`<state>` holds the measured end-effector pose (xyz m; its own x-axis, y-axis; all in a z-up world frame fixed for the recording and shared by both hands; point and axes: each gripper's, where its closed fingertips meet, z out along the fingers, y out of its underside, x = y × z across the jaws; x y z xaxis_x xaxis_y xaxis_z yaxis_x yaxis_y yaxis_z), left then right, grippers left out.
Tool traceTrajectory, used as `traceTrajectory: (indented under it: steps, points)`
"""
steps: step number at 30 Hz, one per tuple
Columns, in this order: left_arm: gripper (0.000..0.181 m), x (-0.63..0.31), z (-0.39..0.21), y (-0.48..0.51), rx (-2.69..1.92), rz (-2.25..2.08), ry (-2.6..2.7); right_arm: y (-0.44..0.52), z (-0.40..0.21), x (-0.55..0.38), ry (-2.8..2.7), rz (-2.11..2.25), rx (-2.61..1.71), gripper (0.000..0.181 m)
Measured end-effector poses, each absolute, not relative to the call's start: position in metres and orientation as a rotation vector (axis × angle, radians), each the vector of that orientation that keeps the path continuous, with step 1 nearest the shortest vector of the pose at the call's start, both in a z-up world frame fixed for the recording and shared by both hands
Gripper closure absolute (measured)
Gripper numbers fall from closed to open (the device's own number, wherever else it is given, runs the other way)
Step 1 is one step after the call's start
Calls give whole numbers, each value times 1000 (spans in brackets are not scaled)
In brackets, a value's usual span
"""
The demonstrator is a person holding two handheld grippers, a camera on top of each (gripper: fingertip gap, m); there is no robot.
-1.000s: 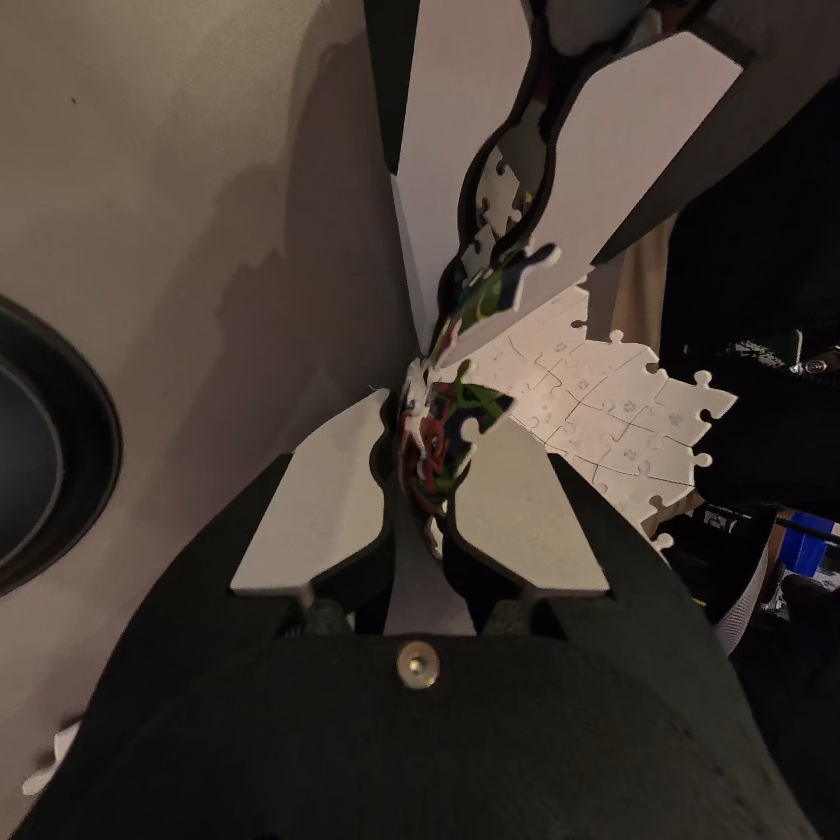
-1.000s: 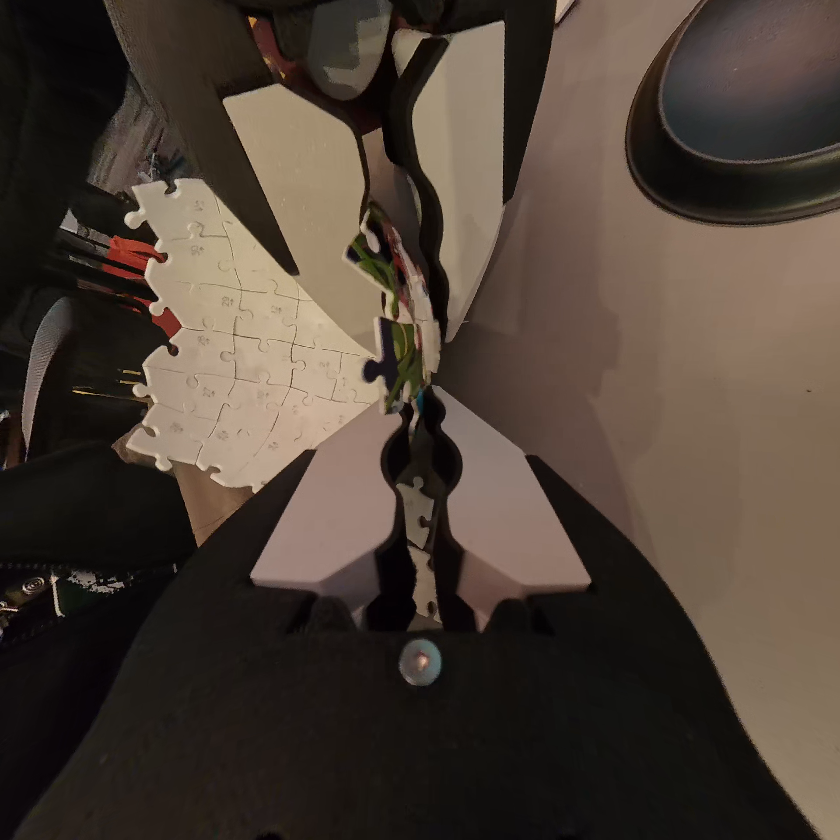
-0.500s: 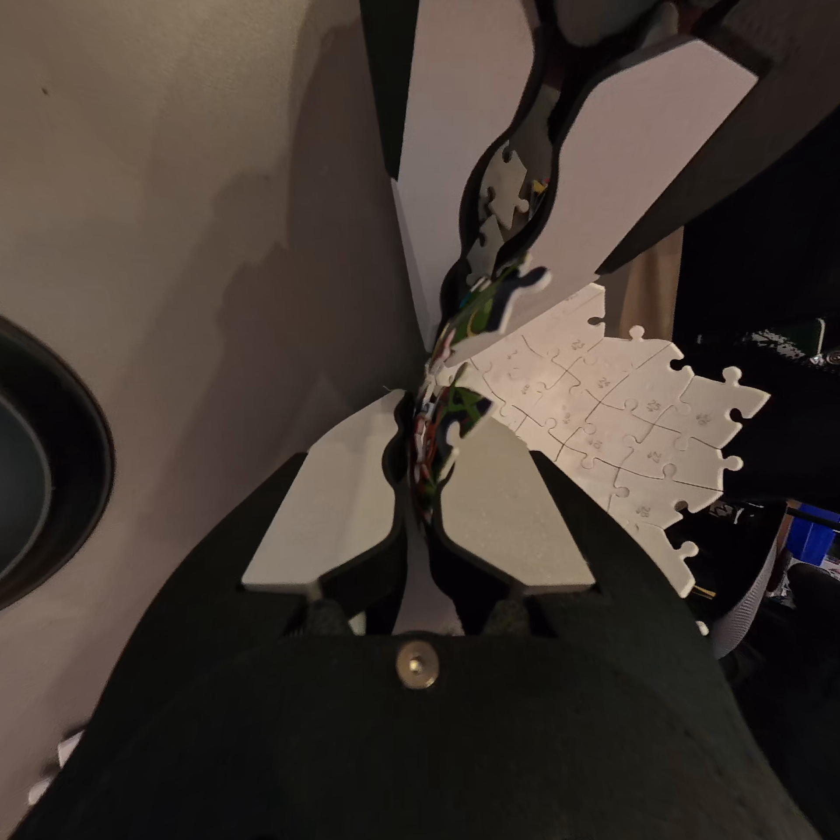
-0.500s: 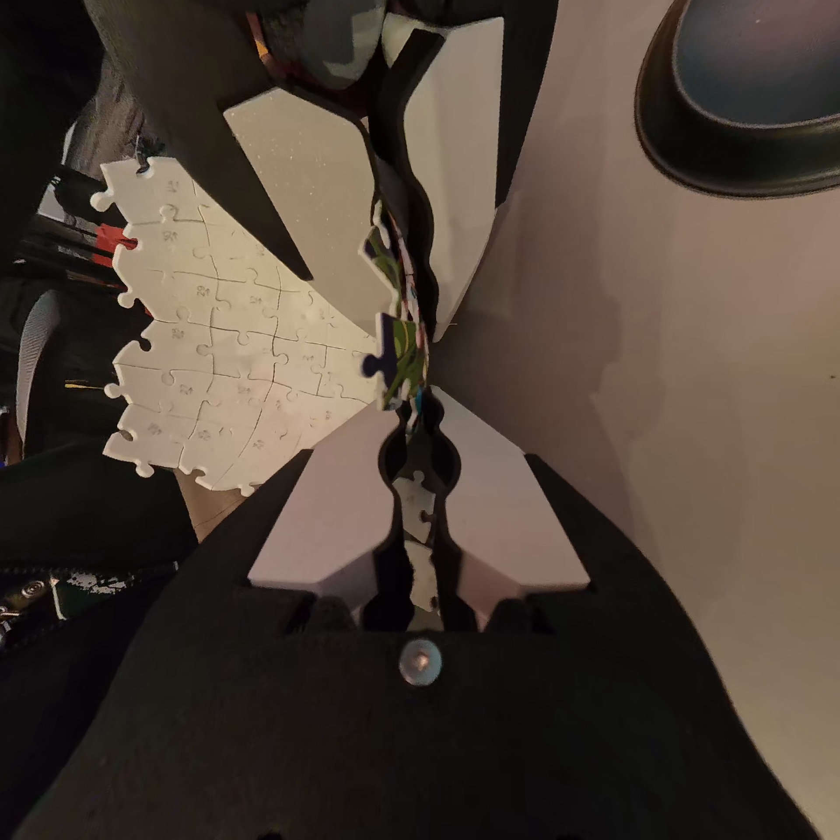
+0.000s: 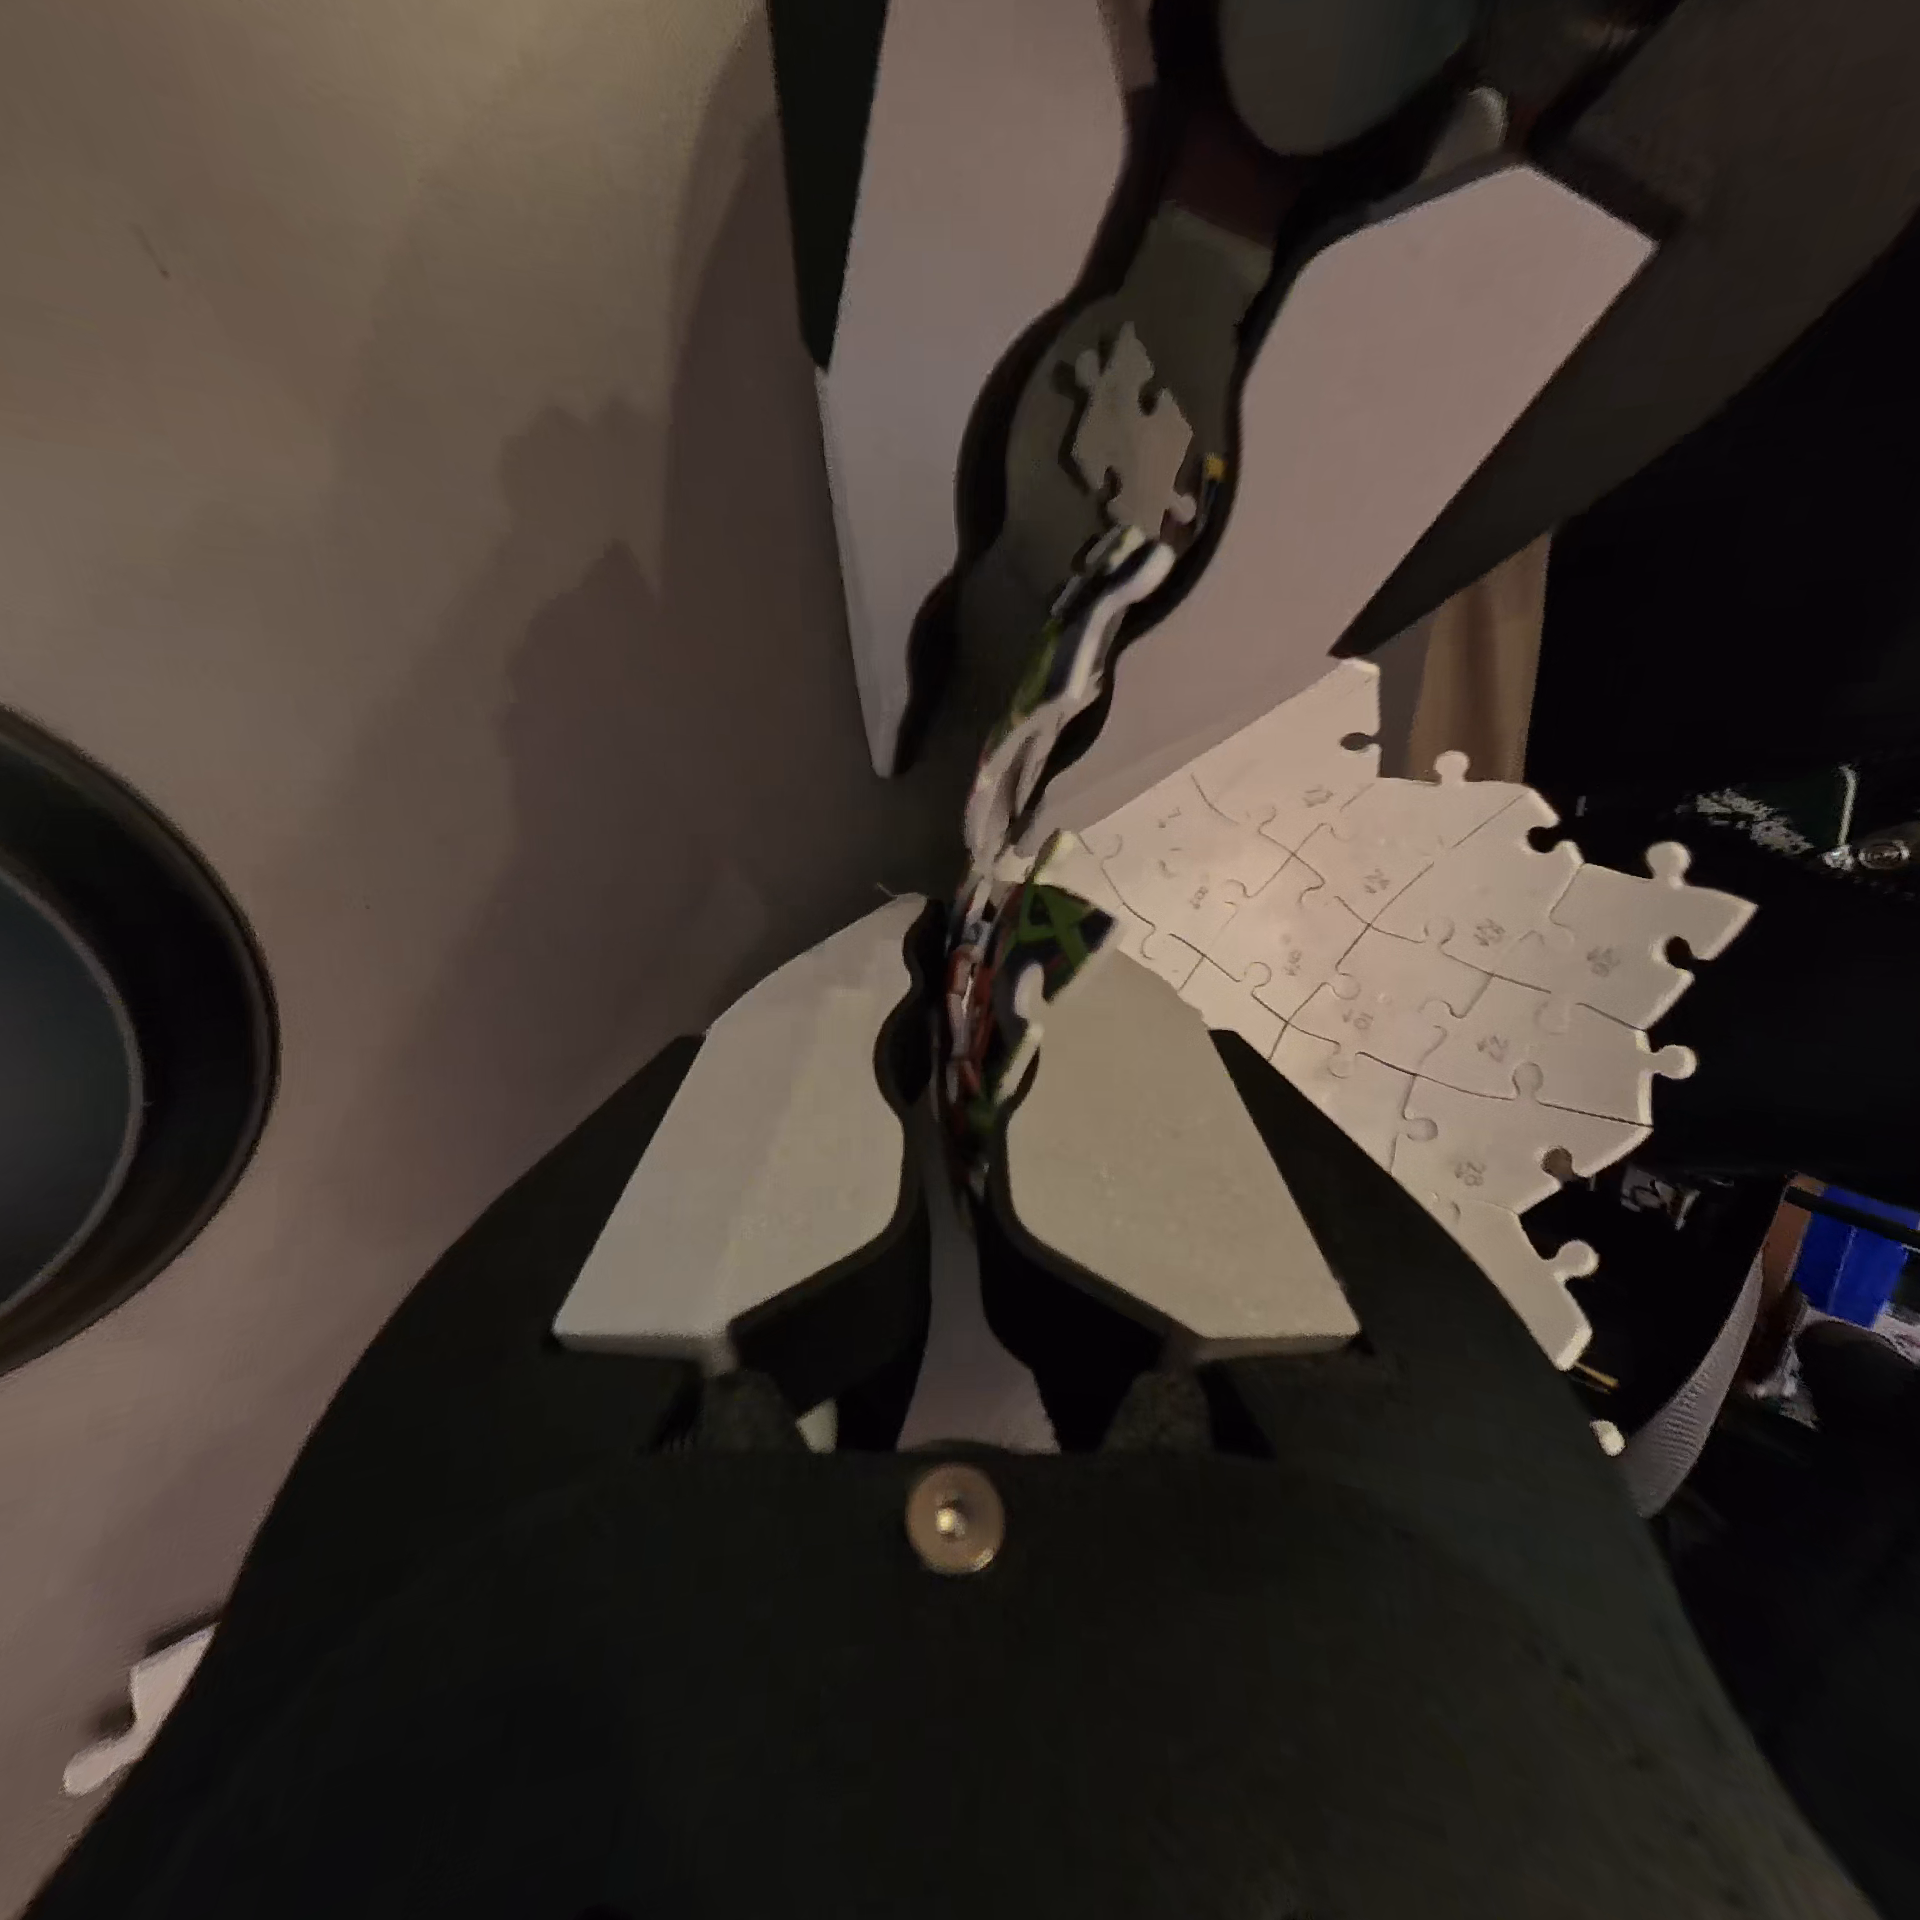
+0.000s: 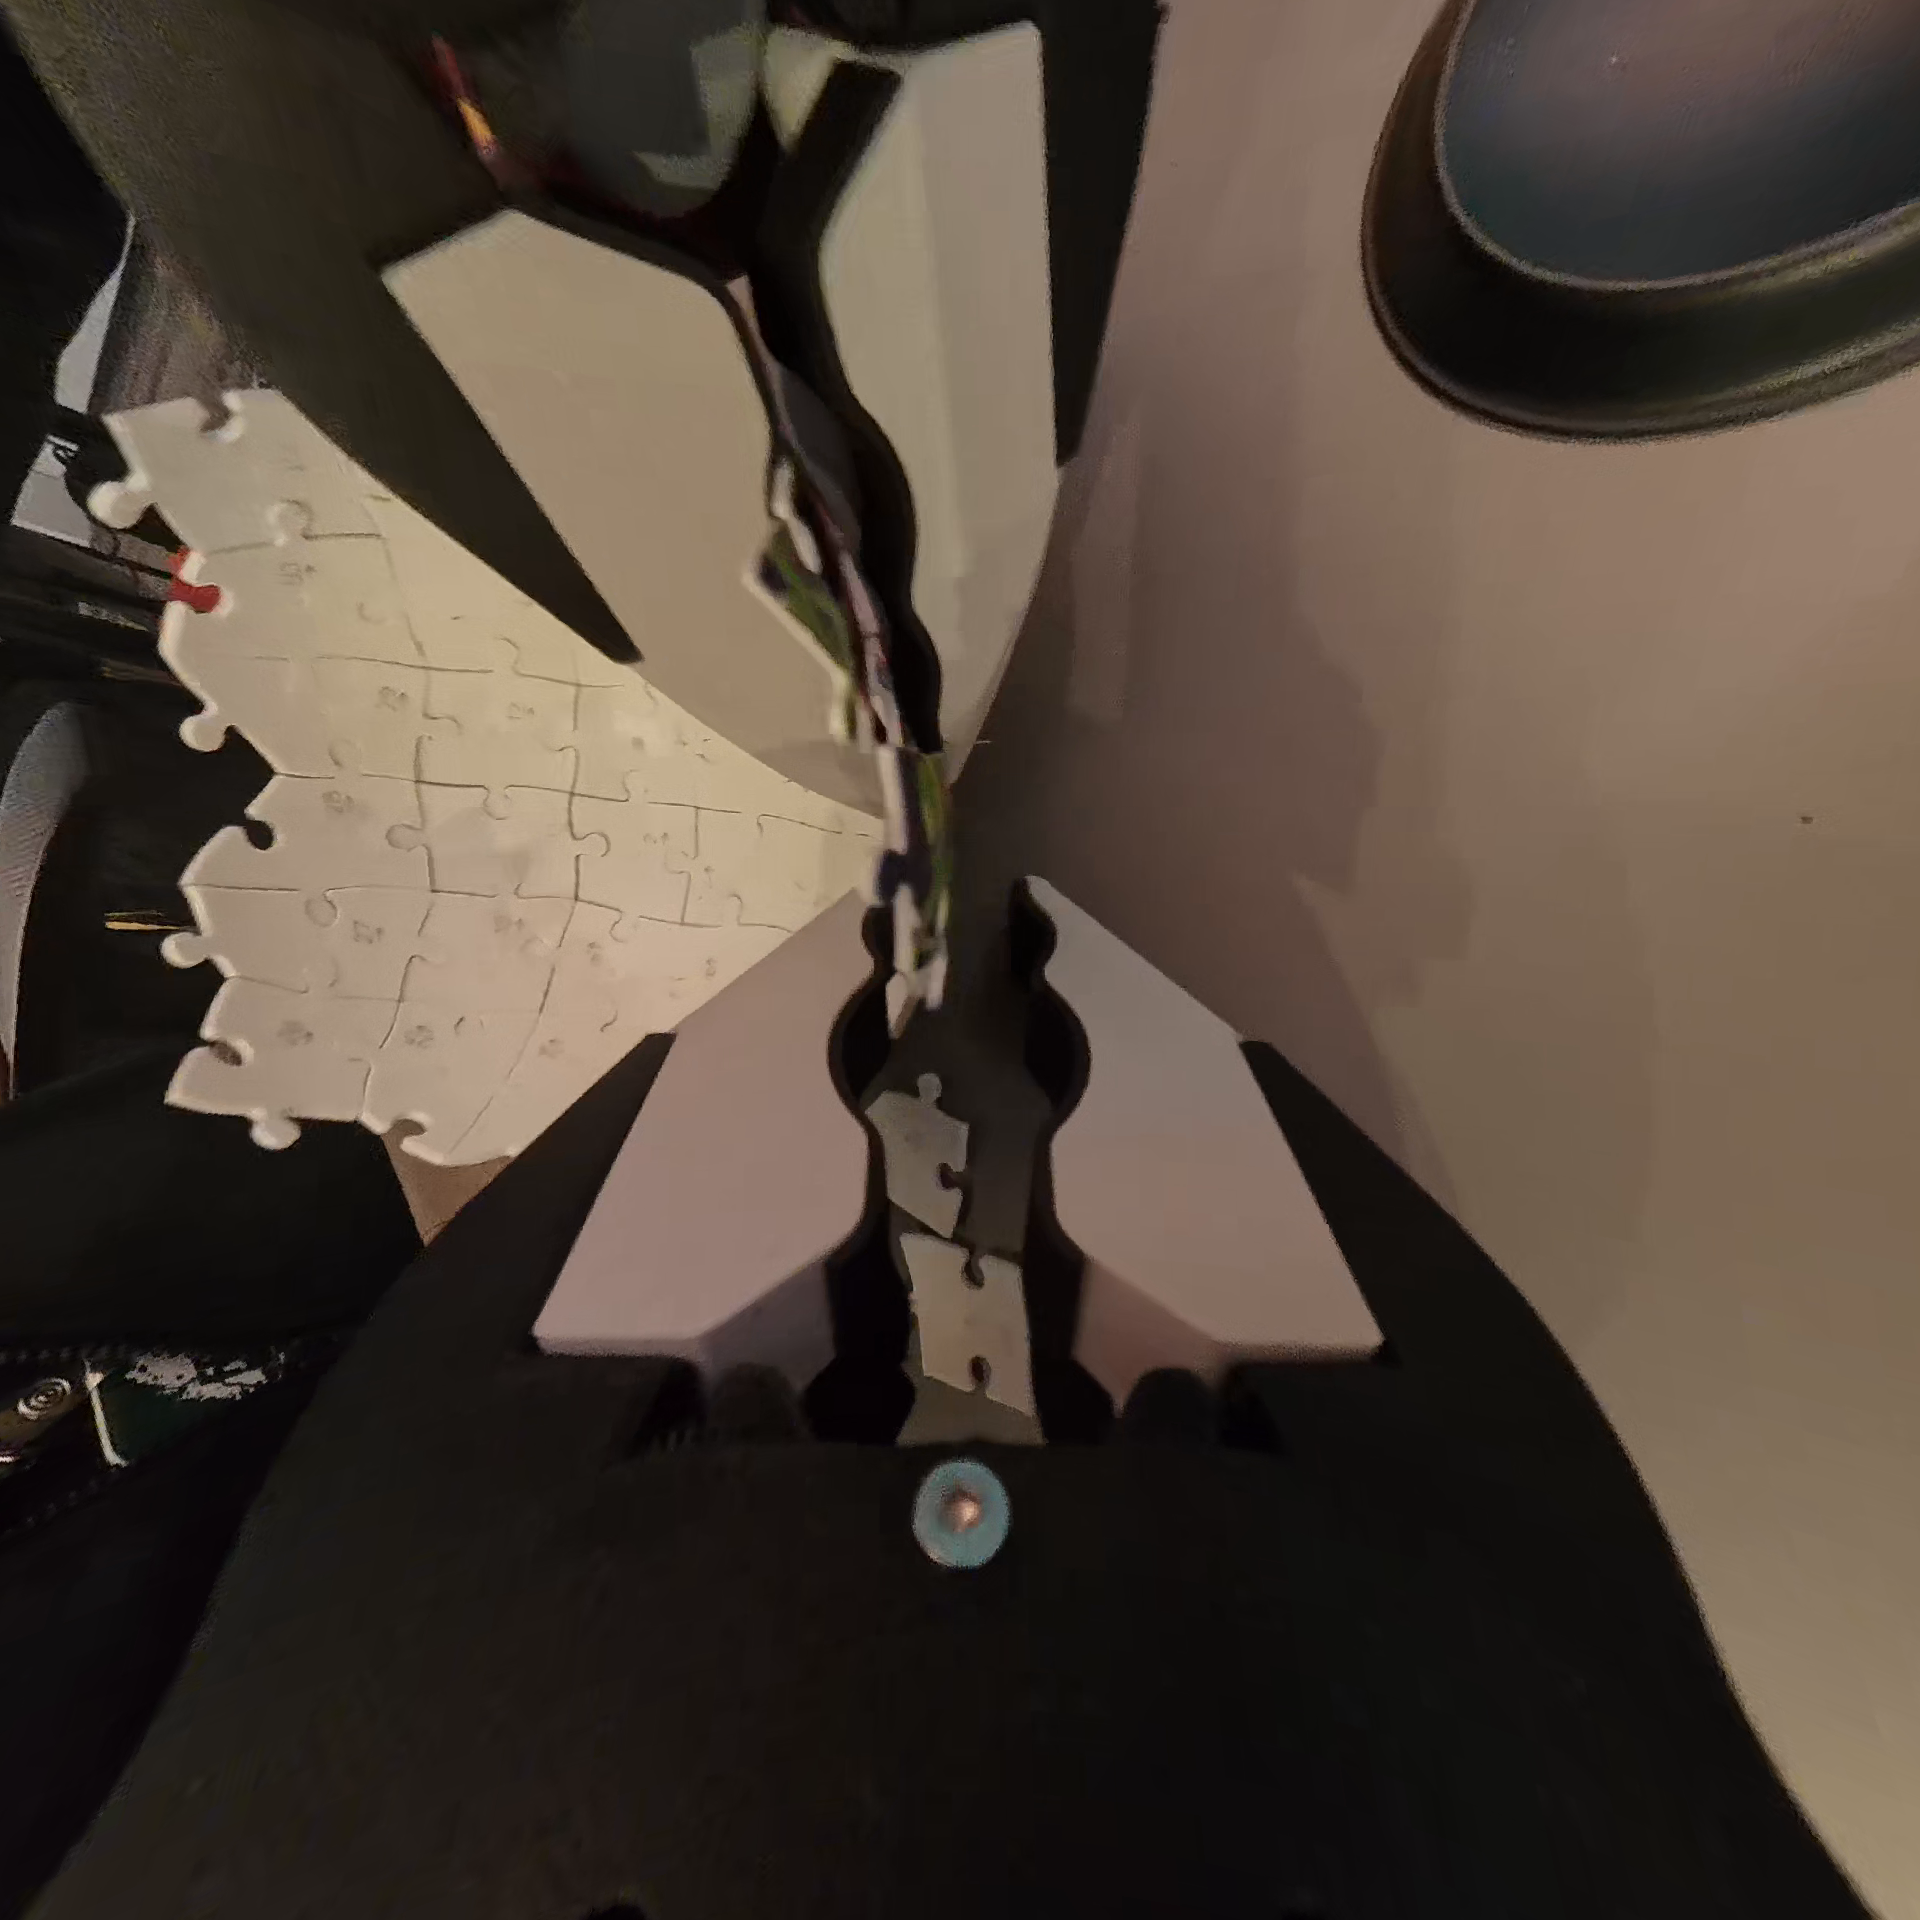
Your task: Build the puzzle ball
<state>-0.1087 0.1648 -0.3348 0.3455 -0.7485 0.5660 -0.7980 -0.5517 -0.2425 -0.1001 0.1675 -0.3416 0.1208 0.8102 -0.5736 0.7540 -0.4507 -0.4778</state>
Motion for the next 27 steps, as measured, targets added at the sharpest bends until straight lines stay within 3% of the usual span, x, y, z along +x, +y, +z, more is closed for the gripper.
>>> traceTrajectory:
  steps: [1,4,6,27]
  points:
    - [178,-108,-333,165,2521,997,-1453,168,-341,-99,-1600,1261,-2306,159]
    - [178,-108,-331,167,2540,995,-1464,164,-338,-100,-1606,1321,-2297,164]
    - [178,-108,-331,166,2539,991,-1470,159,-335,-102,-1624,1362,-2276,178]
    - [176,-112,-331,173,2586,972,-1516,163,-336,-107,-1598,1324,-2252,181]
